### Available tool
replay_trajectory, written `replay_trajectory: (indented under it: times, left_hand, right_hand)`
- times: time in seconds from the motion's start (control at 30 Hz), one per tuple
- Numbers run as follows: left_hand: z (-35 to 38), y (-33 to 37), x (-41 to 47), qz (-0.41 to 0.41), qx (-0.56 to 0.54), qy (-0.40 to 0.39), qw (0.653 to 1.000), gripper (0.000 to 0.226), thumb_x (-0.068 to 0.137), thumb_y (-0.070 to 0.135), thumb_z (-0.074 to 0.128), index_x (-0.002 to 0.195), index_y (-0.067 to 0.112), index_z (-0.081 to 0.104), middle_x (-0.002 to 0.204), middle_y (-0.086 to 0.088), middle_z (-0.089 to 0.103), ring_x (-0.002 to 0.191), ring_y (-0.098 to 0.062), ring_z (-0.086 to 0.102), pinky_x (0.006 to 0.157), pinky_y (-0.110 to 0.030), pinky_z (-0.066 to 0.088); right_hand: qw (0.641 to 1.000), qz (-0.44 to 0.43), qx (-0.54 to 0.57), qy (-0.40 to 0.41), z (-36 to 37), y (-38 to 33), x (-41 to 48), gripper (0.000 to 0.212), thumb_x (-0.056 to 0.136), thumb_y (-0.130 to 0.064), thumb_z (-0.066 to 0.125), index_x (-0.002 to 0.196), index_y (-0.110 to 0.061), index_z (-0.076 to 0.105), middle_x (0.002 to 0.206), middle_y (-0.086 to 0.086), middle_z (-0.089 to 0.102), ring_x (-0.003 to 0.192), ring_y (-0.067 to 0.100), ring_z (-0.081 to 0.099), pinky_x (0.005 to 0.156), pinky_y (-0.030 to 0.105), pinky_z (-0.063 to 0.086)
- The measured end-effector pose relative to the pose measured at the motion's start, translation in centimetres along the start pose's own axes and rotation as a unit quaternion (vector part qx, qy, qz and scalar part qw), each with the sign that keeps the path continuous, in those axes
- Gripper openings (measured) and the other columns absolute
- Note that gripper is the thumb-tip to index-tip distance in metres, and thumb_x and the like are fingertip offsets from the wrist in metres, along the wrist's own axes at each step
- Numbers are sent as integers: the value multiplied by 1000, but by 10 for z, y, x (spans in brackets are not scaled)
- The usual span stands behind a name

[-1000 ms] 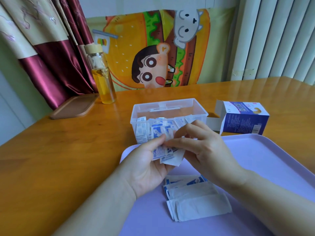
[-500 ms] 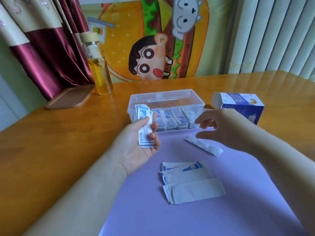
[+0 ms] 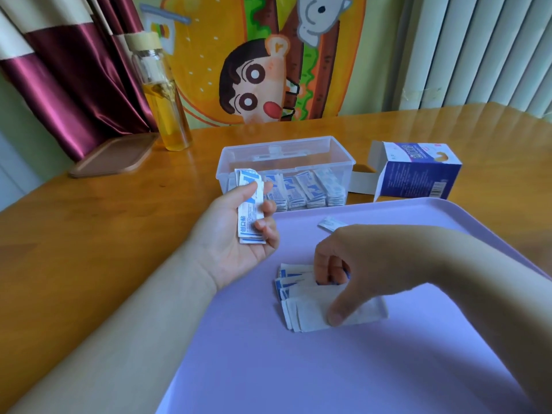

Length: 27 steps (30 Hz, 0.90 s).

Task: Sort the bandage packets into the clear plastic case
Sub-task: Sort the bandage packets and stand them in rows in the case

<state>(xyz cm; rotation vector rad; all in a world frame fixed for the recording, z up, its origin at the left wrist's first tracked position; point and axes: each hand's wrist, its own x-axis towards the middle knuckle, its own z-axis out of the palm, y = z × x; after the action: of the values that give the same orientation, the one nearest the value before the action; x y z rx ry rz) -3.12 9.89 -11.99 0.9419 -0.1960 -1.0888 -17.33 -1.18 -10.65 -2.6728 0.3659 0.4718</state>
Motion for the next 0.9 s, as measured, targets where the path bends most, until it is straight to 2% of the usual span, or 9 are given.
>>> replay_trajectory:
  times: [0.13, 0.23, 0.33, 0.43, 0.57, 0.67, 0.73, 0.83, 0.9]
  left_hand:
    - [-2, -2, 1, -10, 14, -3, 1000, 22, 92, 25, 47, 106, 14, 59, 67, 3, 44, 46, -6, 31, 46, -14, 34]
    - [-3, 1, 1, -23, 28, -13, 999, 15, 79, 19, 54, 91, 13, 60, 65, 3, 43, 44, -5, 31, 42, -12, 33]
    - [-3, 1, -2, -54, 75, -29, 995, 15, 72, 22, 57, 85, 14, 54, 64, 3, 44, 41, -5, 31, 39, -11, 29]
    - [0, -2, -9, -114, 137, -64, 982, 30, 71, 39, 62, 90, 16, 62, 67, 0, 52, 42, -5, 28, 41, -12, 25]
    - [4, -6, -11, -143, 143, -99, 974, 33, 64, 40, 70, 86, 16, 65, 68, -1, 56, 42, -4, 28, 40, -12, 25]
    - [4, -10, -10, -113, 146, -75, 980, 24, 65, 27, 70, 86, 16, 68, 61, 2, 57, 39, -2, 31, 38, -12, 27]
    - [5, -15, -8, -81, 159, -53, 983, 15, 64, 20, 69, 79, 17, 69, 57, 5, 56, 37, -2, 33, 38, -11, 27]
    - [4, -15, -5, -19, 162, 4, 987, 18, 64, 14, 70, 82, 17, 66, 61, 3, 62, 36, -1, 34, 37, -10, 28]
    - [2, -12, -2, 22, 172, 34, 984, 18, 73, 9, 69, 90, 16, 66, 68, 3, 66, 38, -1, 34, 36, -10, 28]
  right_hand:
    - [1000, -15, -17, 2, 0, -2, -3, 31, 66, -55, 75, 67, -35, 52, 74, -16, 56, 73, 8, 59, 68, 28, 50]
    - [997, -56, 36, 41, -9, 1, -8, 26, 66, -51, 77, 64, -32, 59, 61, -13, 52, 54, 1, 44, 53, 19, 34]
    - [941, -110, 169, 271, -18, 8, -3, 23, 66, -41, 79, 61, -27, 61, 57, -9, 49, 50, 2, 39, 50, 23, 32]
    - [861, -184, 55, 471, -13, 9, 9, 19, 70, -38, 77, 69, -24, 65, 66, -12, 47, 57, 1, 44, 52, 19, 39]
    - [836, -228, -43, 497, -2, 9, 21, 16, 77, -35, 63, 71, -21, 63, 68, -13, 41, 55, 14, 43, 45, 38, 45]
    - [843, -229, -29, 486, -2, 11, 23, 7, 75, -25, 63, 73, -18, 65, 67, -14, 39, 55, 11, 42, 46, 36, 45]
    - [854, -226, -6, 470, 0, 15, 25, 10, 75, -16, 65, 84, -19, 69, 70, -18, 43, 60, -2, 45, 55, 24, 46]
    - [876, -157, 92, 447, 1, 17, 28, 33, 81, -6, 66, 109, -24, 65, 79, -17, 52, 63, 1, 50, 62, 14, 44]
    - [858, -89, 273, 426, -1, 15, 27, 29, 84, -12, 66, 109, -26, 60, 81, -9, 59, 61, 7, 52, 61, 18, 49]
